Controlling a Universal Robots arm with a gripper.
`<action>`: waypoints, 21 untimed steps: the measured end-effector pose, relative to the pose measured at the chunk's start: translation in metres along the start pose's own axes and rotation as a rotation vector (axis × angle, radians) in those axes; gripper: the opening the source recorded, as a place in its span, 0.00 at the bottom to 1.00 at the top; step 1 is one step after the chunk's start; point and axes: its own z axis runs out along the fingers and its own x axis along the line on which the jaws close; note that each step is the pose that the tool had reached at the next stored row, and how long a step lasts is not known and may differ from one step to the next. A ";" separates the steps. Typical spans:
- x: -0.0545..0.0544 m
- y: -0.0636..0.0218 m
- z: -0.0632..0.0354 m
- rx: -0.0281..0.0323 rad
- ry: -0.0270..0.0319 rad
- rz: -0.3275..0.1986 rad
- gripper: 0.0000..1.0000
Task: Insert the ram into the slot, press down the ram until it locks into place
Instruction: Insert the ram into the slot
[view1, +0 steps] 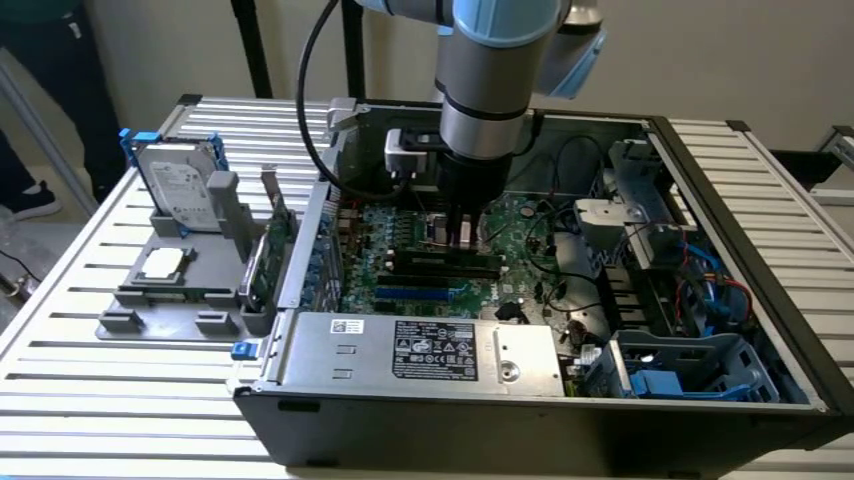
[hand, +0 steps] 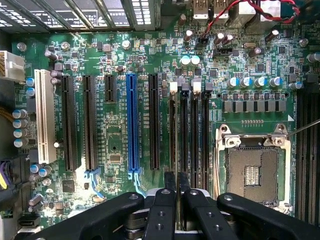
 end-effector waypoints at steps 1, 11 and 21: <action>0.000 0.0000 0.0002 -0.0001 0.0001 0.000 0.13; -0.001 0.0001 0.0028 -0.0001 0.0003 -0.003 0.13; -0.001 0.0001 0.0030 -0.0001 0.0011 -0.033 0.13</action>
